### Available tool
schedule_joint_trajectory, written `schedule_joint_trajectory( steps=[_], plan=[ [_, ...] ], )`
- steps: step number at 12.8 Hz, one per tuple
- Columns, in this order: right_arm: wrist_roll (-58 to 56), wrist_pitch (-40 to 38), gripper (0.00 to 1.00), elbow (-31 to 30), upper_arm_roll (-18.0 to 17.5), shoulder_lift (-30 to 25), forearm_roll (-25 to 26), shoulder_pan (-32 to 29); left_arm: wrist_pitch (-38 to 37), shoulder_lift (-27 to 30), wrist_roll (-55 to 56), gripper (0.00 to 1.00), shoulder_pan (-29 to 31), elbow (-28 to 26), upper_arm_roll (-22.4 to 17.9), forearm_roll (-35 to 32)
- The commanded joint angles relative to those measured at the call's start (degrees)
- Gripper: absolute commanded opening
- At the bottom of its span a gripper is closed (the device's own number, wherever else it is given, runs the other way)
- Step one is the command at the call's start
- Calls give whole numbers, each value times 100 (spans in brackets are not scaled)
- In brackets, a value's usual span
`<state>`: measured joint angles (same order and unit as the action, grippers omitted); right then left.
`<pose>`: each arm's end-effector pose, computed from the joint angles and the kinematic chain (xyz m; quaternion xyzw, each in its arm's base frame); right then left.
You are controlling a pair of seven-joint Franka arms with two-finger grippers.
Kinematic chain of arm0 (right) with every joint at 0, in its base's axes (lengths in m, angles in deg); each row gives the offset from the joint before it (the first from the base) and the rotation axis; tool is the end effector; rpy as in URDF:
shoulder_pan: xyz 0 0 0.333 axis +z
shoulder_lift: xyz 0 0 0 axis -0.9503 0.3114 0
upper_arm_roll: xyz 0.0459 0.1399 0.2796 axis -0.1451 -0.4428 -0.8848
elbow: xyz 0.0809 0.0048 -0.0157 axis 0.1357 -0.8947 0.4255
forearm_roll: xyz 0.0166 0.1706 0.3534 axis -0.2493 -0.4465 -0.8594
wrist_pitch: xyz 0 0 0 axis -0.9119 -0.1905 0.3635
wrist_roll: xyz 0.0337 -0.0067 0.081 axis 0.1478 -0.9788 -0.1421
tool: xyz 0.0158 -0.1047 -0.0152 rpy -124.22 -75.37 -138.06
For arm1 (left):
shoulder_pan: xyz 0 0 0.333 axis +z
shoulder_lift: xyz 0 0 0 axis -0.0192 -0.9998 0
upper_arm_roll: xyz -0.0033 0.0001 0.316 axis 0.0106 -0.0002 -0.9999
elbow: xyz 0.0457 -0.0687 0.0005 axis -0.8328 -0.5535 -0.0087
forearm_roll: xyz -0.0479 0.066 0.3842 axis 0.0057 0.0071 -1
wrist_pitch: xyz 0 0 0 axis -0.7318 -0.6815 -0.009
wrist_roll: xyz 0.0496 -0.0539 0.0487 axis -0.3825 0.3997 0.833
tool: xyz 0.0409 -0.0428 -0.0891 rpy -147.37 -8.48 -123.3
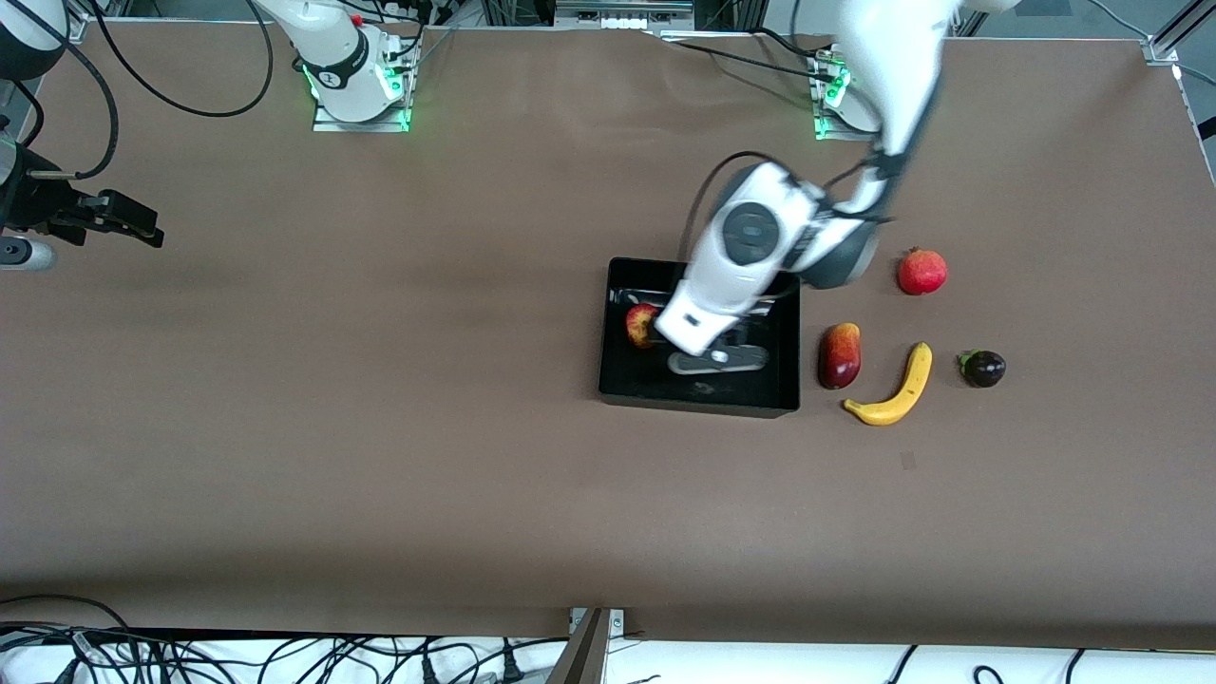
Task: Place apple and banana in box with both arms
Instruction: 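Carry the apple into the black box and open the left gripper, then lower the left gripper onto the yellow banana and grasp it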
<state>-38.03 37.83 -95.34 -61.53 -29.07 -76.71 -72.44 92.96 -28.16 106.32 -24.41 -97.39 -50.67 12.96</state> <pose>0.5462 -0.0510 0.5513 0.9993 -0.0039 -0.0346 0.0108 0.5814 -0.3335 0.3155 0.9979 0.0457 -0.0137 0.0432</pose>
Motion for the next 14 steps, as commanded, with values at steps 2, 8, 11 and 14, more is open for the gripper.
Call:
schedule_joint_trajectory(
  steps=[2, 8, 11, 14],
  plan=[
    [25, -72, 100, 130, -37, 42, 35, -38, -392, 558, -2559, 100, 1493, -571, 179, 131],
    [26, -72, 100, 130, -37, 42, 35, -38, 300, 146, -5936, 100, 2446, -775, -144, 26],
    [26, -63, 100, 130, -37, 42, 44, -38, 1178, -294, -7179, 100, 2446, -950, -338, -273],
    [25, -63, 100, 130, -37, 42, 44, -38, 1814, -505, -7971, 100, 2446, -1179, -383, -256]
  ],
)
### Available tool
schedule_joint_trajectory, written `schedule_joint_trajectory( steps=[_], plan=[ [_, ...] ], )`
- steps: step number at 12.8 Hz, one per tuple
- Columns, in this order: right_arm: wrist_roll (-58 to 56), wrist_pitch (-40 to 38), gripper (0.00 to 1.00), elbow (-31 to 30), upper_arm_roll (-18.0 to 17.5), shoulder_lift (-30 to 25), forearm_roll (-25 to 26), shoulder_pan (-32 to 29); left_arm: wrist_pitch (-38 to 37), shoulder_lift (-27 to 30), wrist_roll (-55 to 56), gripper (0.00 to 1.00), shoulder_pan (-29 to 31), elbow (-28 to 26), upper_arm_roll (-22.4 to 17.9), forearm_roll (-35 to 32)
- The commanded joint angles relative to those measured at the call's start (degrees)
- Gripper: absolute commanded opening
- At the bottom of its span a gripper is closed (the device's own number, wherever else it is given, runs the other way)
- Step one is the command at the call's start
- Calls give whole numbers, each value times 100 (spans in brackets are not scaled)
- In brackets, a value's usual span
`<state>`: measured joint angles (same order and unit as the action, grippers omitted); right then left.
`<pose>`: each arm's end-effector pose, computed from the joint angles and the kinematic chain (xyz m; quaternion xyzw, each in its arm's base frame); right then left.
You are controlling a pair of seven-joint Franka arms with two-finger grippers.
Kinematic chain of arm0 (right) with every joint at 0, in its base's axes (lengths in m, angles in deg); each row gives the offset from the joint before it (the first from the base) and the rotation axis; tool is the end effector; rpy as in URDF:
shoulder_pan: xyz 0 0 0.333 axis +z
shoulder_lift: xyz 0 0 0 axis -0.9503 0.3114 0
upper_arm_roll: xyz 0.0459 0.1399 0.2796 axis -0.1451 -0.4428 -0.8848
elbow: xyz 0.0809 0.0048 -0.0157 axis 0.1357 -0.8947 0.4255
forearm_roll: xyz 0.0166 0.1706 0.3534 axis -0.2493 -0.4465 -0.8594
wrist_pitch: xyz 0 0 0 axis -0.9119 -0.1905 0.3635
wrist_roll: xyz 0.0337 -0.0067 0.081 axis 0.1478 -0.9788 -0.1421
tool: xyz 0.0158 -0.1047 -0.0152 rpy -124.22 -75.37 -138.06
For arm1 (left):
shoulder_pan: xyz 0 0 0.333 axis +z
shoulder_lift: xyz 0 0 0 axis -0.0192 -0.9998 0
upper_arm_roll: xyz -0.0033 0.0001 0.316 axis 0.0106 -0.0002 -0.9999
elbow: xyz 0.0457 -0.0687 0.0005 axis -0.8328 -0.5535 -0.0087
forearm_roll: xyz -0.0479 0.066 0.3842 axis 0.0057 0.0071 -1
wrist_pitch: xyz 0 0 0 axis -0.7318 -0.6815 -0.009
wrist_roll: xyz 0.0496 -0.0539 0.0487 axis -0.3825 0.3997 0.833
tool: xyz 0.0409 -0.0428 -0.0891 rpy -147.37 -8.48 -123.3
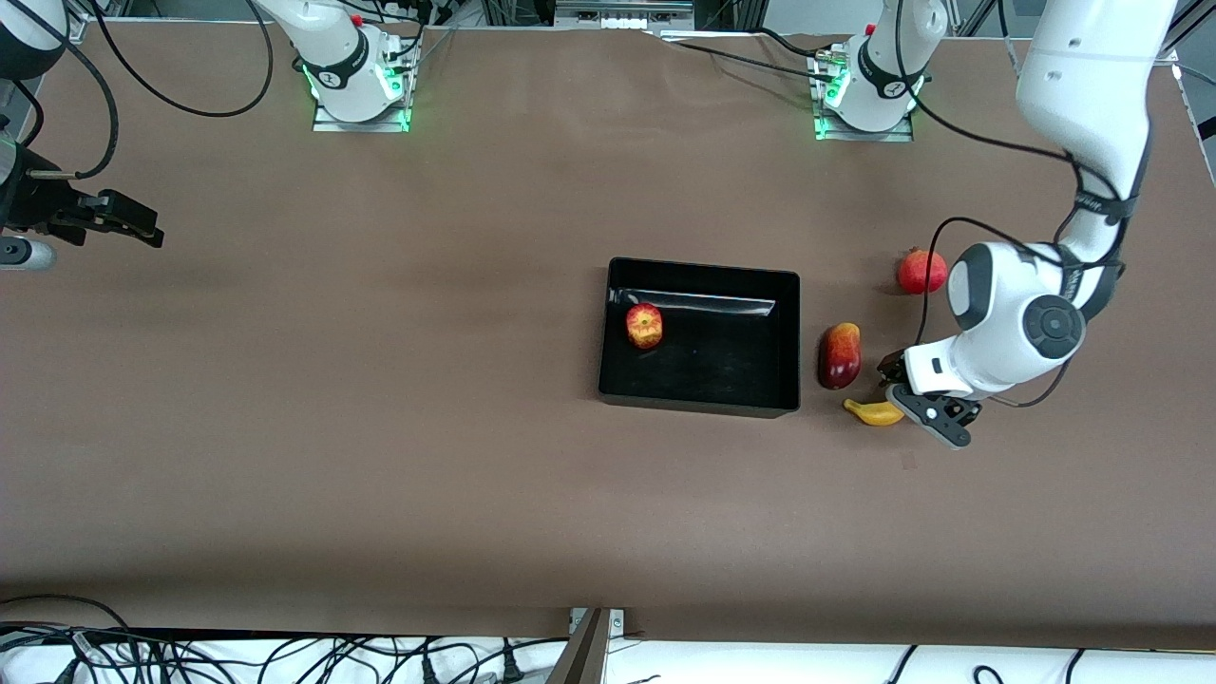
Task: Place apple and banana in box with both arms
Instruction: 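Lower the left gripper onto the yellow banana and grasp it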
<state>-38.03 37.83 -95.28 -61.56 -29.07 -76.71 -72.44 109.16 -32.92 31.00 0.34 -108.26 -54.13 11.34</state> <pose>0.5463 -0.0508 0.5518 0.9994 -0.0037 -0.0341 0.0108 0.6351 -0.0205 0.2049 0.9309 -0.3647 0.0199 0.0098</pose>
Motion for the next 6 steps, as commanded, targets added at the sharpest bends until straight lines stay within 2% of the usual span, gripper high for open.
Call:
schedule_joint_trajectory(
  steps=[1, 4, 5, 6],
  plan=[
    [17, -63, 100, 123, -35, 42, 44, -38, 211, -81, -458, 100, -30, -93, -37, -93],
    [17, -80, 100, 114, -35, 42, 44, -38, 482, -161, -441, 100, -74, -285, -90, -59],
    [17, -81, 100, 114, -35, 33, 44, -38, 475, -178, -441, 84, -74, -303, -90, -58],
    [17, -72, 100, 114, -35, 42, 52, -38, 466, -187, -441, 49, -74, -330, -90, -58]
  ],
)
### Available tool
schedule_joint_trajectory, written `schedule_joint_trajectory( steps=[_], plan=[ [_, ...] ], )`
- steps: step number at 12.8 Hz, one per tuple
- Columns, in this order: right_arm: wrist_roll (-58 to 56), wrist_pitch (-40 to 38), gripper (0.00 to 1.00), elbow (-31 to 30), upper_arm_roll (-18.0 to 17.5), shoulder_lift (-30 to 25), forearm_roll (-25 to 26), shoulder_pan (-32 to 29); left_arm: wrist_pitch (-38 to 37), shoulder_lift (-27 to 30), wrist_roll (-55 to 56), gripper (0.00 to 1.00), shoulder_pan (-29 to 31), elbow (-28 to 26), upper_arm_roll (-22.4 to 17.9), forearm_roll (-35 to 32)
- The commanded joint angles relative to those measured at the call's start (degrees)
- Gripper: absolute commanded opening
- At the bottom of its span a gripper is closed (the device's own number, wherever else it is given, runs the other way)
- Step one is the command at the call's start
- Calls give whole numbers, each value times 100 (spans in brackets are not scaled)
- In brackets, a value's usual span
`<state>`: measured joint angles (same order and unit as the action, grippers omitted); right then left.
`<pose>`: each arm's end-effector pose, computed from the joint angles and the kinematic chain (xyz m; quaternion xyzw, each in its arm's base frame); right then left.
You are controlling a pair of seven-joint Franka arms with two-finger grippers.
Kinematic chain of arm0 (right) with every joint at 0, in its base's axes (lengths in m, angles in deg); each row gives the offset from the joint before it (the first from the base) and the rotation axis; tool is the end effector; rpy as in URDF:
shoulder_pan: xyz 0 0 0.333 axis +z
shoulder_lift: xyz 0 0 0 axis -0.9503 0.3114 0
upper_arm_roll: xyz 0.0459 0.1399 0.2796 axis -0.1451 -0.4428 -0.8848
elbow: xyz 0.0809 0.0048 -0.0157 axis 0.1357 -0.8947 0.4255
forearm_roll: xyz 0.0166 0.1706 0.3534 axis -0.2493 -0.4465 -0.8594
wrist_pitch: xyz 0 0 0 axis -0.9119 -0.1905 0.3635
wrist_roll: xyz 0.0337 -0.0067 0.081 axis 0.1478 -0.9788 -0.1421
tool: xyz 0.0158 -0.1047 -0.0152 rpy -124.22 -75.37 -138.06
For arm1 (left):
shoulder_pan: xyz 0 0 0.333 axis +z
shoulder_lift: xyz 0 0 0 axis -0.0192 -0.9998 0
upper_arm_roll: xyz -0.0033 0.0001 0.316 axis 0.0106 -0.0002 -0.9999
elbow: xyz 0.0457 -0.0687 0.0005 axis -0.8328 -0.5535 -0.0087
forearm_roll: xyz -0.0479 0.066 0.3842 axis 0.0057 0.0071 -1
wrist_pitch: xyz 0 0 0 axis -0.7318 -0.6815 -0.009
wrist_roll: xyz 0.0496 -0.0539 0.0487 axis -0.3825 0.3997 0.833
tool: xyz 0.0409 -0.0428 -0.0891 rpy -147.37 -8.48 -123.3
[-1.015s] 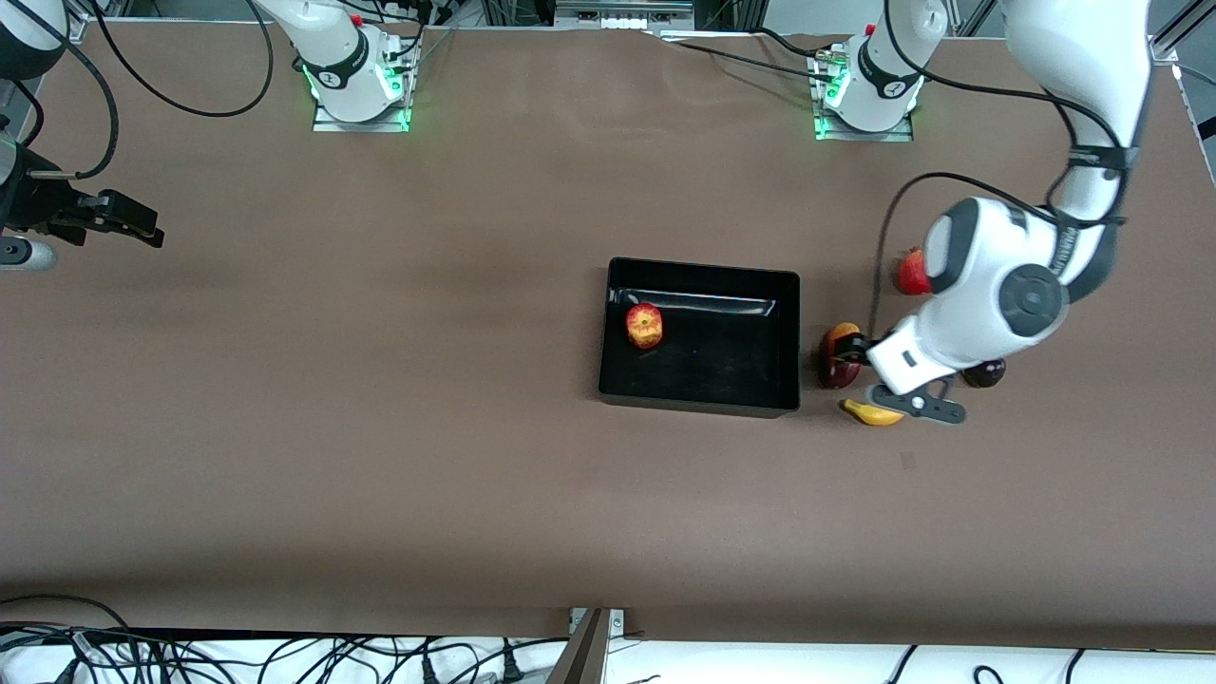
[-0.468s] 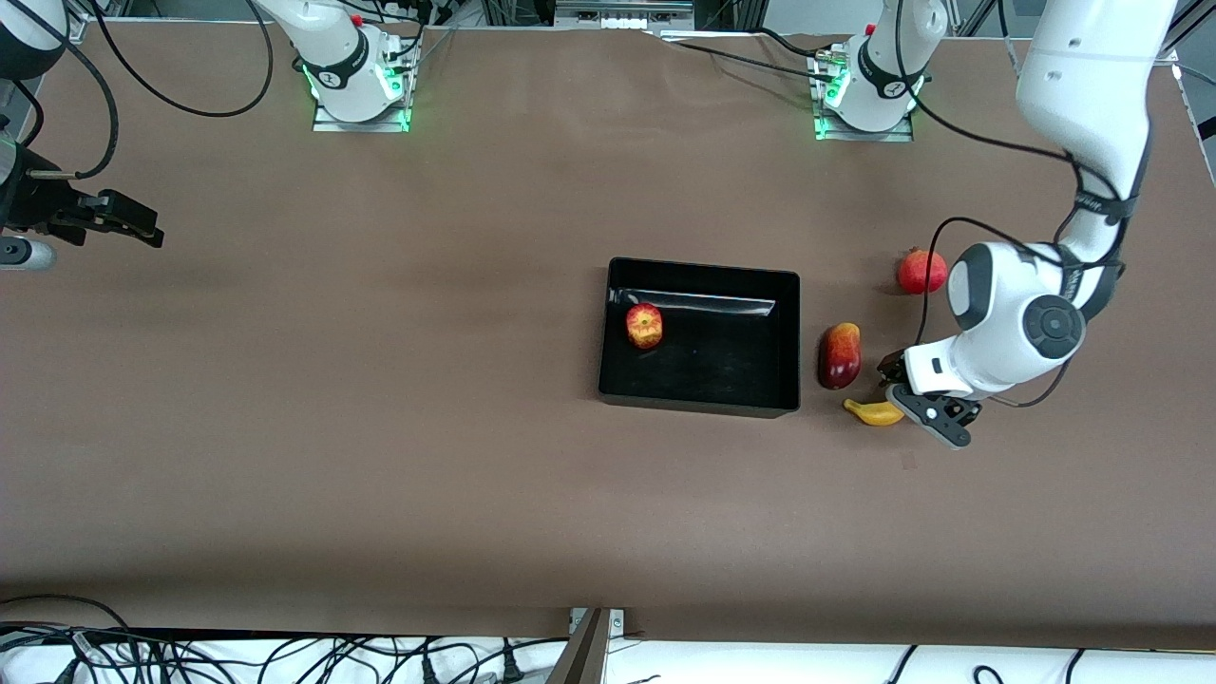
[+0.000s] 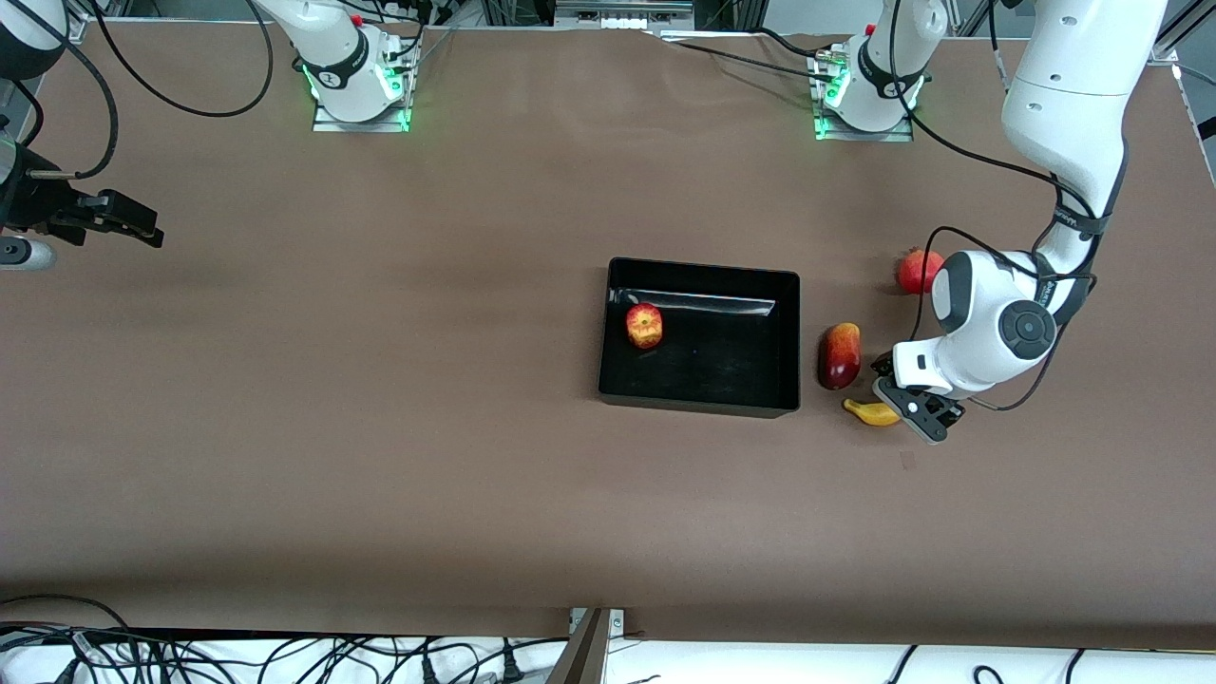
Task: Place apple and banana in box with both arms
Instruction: 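Lower the left gripper onto the yellow banana and grasp it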
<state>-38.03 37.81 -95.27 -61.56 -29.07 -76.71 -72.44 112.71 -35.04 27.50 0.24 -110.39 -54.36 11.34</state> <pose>0.5463 -0.0508 0.5519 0.9994 -0.0037 -0.0341 0.0108 0.6228 -0.0187 0.1729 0.9200 -0.3914 0.0139 0.0098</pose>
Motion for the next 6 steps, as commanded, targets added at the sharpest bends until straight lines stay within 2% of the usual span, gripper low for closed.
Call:
schedule_joint_trajectory(
  steps=[1, 2, 4, 6],
  plan=[
    [17, -71, 100, 122, -35, 33, 53, -38, 119, 7, -81, 14, -81, -152, -76, -84],
    [25, -79, 100, 114, -35, 42, 44, -38, 85, 7, -12, 0, -82, -161, -76, -85],
    [17, -71, 100, 114, -35, 42, 53, -38, -116, 190, 85, 0, -90, -117, -67, -93],
    [25, -79, 100, 114, -44, 33, 53, -38, -581, 716, 129, 0, -317, 14, -67, -58]
  ],
)
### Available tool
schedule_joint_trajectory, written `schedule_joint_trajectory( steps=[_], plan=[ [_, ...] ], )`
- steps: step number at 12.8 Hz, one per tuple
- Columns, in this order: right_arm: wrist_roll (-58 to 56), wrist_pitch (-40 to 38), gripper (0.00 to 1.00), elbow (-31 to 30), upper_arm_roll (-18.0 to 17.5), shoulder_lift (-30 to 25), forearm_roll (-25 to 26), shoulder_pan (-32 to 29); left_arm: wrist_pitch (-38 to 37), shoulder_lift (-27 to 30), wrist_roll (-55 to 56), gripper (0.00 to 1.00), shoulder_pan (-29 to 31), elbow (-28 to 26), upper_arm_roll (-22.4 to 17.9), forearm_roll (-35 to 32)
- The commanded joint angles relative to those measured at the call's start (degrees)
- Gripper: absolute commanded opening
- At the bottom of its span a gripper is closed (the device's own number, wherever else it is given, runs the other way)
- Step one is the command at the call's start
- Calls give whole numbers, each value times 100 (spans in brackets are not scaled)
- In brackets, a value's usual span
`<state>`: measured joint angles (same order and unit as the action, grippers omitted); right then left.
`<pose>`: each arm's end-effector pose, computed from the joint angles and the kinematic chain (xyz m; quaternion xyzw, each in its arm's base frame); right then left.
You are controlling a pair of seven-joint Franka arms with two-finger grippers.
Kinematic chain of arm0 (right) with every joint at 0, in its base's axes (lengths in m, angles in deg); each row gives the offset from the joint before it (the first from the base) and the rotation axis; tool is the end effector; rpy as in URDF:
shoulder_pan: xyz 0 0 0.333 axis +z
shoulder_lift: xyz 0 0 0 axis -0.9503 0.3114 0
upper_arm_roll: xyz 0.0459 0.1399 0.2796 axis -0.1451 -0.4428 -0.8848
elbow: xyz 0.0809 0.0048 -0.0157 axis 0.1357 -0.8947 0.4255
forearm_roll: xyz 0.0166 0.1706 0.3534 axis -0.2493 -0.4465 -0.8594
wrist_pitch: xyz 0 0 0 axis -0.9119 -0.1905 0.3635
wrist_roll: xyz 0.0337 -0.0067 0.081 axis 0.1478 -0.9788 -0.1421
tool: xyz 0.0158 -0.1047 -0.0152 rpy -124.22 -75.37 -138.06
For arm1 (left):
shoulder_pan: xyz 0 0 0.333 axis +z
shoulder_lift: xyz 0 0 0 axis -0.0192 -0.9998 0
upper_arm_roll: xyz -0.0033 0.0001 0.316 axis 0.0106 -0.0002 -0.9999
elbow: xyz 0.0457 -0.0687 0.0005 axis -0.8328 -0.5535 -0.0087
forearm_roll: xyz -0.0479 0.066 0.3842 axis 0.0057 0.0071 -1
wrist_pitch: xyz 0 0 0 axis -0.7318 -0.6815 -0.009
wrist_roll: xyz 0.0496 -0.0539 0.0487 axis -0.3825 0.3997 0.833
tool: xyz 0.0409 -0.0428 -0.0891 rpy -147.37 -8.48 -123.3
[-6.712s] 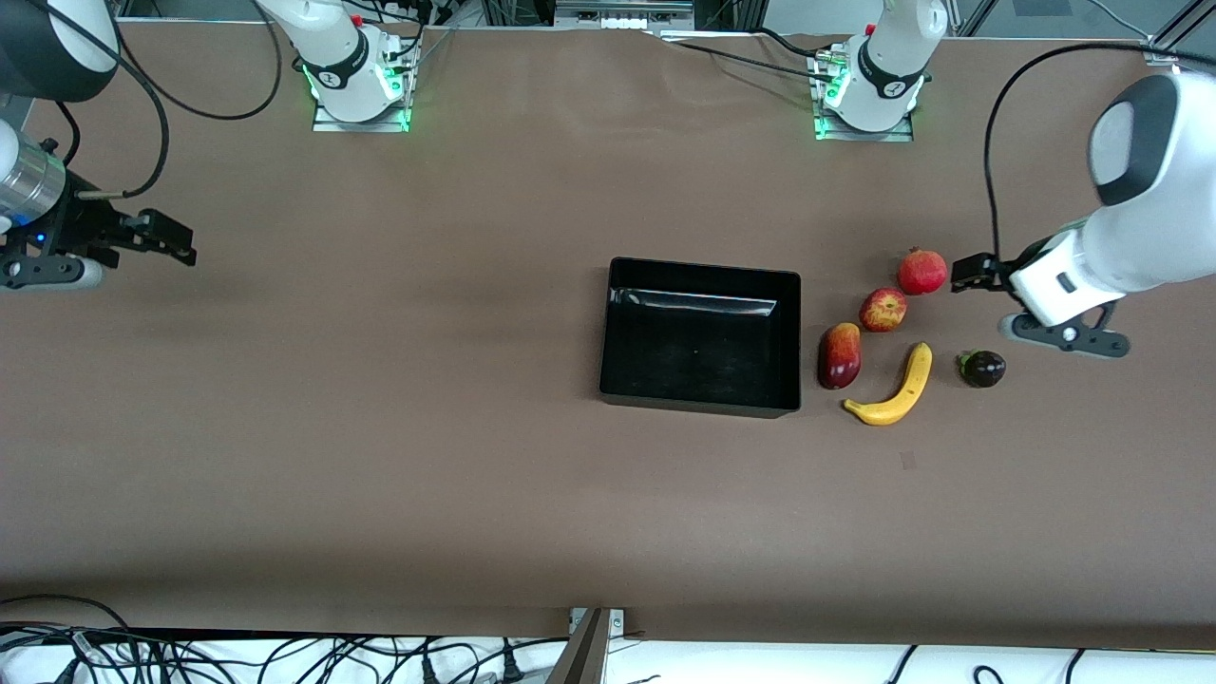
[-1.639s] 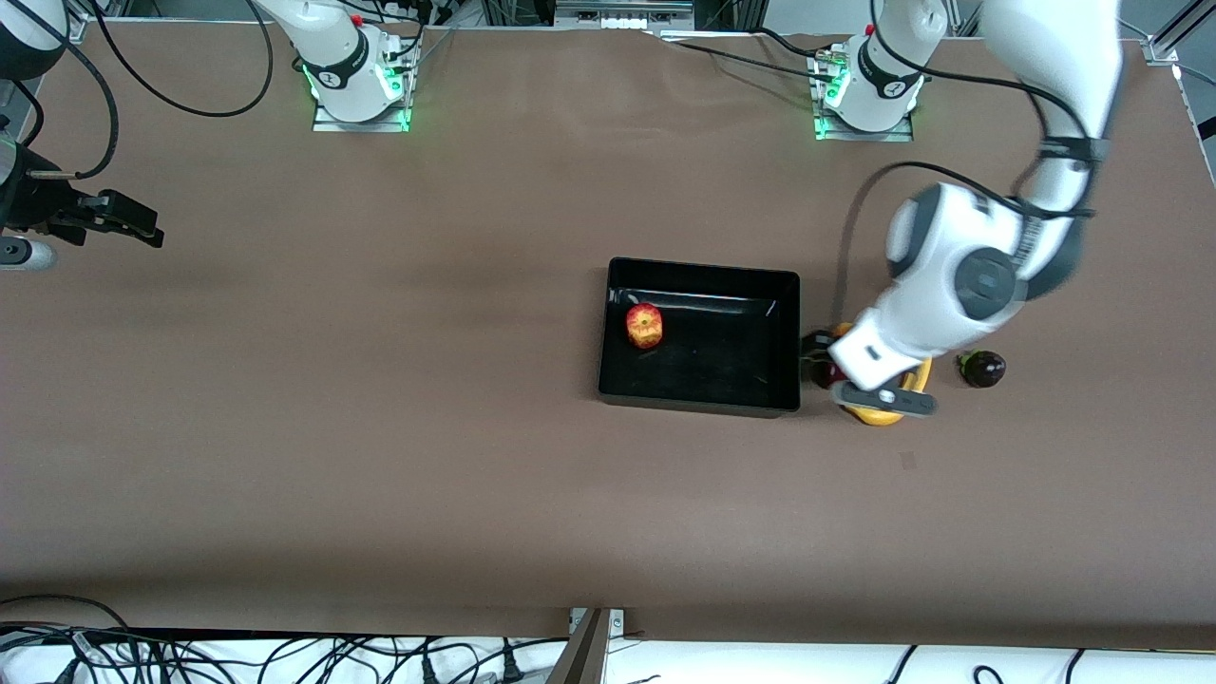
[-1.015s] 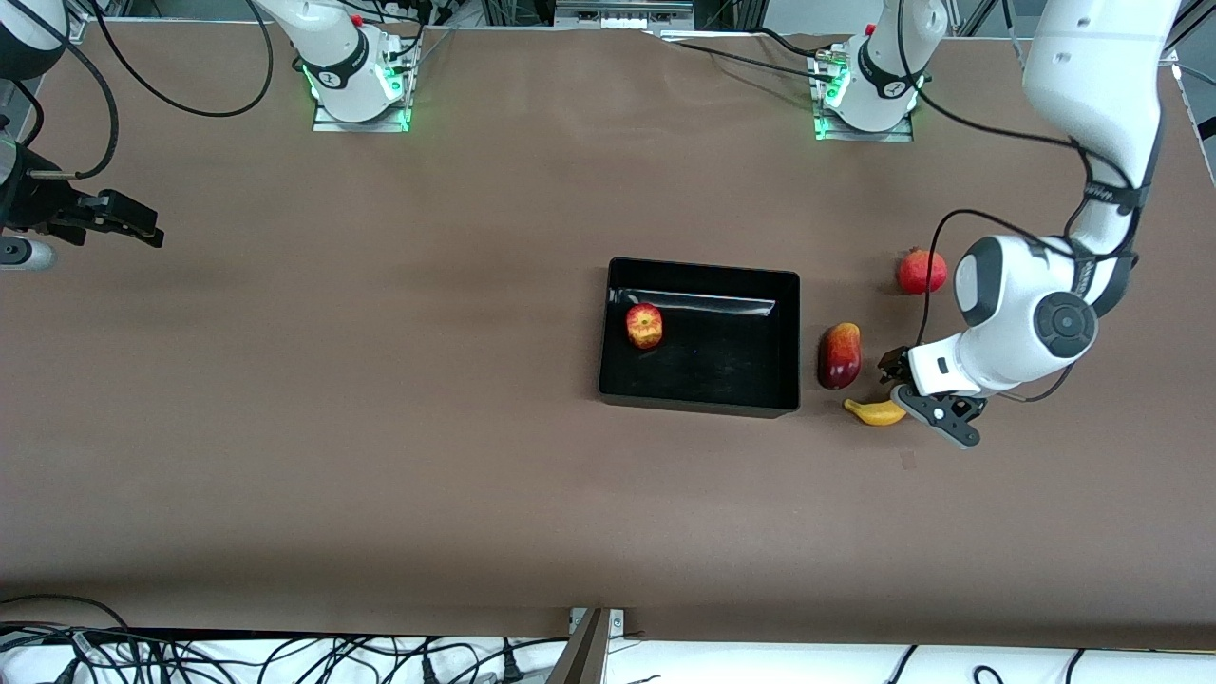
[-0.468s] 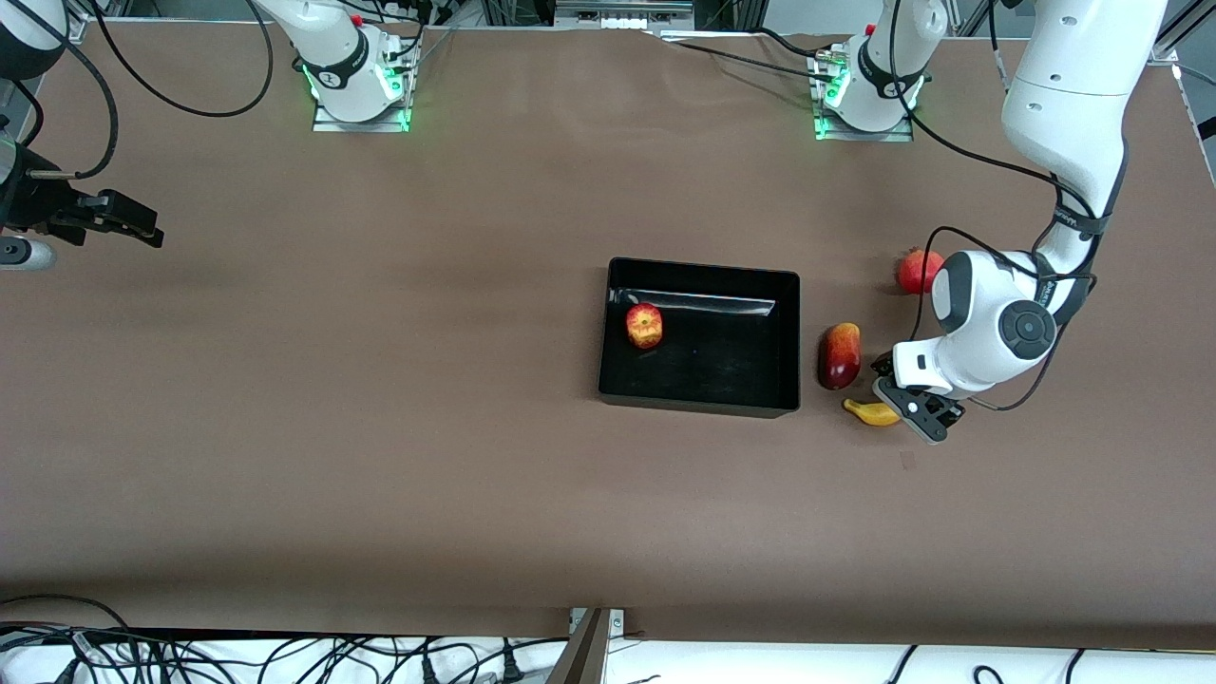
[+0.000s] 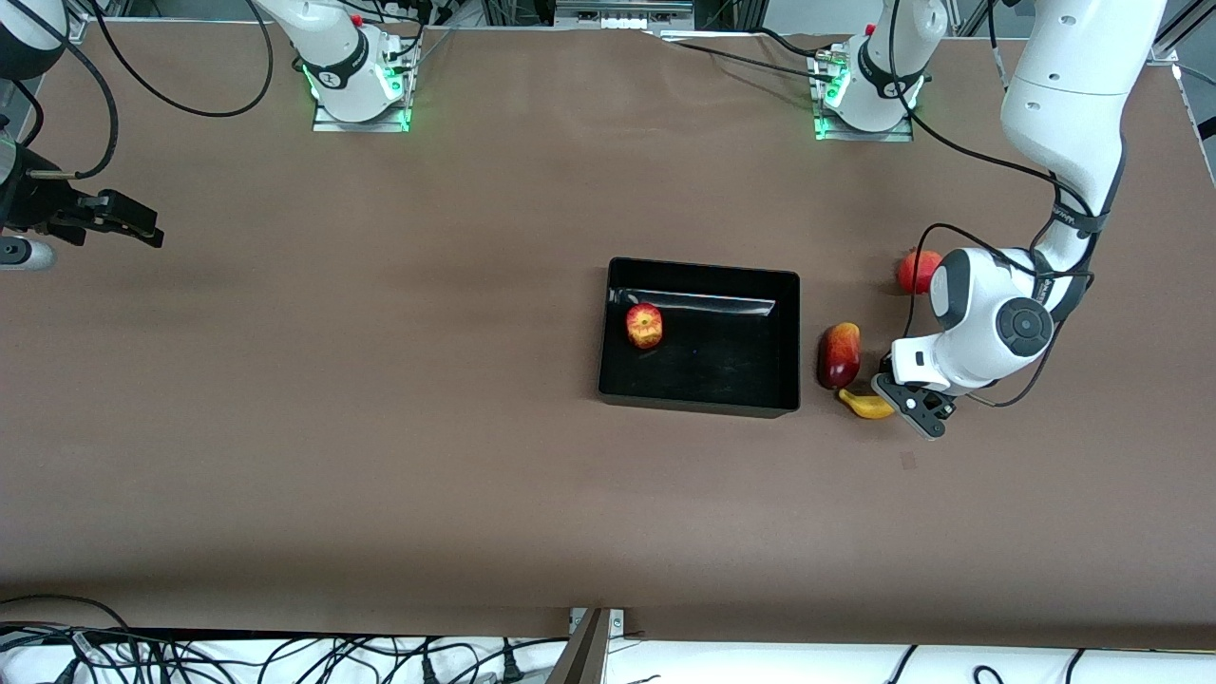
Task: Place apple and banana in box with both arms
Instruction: 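Lower the left gripper onto the yellow banana and grasp it, then carry the banana into the black box and open the left gripper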
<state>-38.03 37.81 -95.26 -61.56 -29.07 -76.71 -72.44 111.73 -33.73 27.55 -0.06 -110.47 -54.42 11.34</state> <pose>0.5463 -0.0508 0.5520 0.9994 -0.0037 -0.0341 0.0108 0.6239 -0.0214 0.1850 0.9192 -0.3933 0.0158 0.0089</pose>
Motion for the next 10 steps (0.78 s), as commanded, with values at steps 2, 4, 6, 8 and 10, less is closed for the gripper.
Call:
schedule_joint_trajectory(
  steps=[2, 4, 6, 8, 10],
  plan=[
    [26, -79, 100, 113, -61, 33, 44, -29, -1037, 1174, 840, 0, -813, 49, -60, -93],
    [26, -79, 100, 122, -79, 24, 44, -29, -1503, 1396, 1458, 0, -1288, 268, -60, -50],
    [26, -79, 100, 122, -79, 24, 52, -21, -1549, 1545, 2359, 0, -1841, 296, -60, -14],
    [17, -70, 100, 113, -88, 42, 88, 14, -1549, 1493, 3423, 0, -2325, 243, -60, -5],
    [17, -97, 100, 113, -88, 7, 96, 85, -1471, 1187, 3989, 0, -2669, 208, -52, -14]
  ],
)
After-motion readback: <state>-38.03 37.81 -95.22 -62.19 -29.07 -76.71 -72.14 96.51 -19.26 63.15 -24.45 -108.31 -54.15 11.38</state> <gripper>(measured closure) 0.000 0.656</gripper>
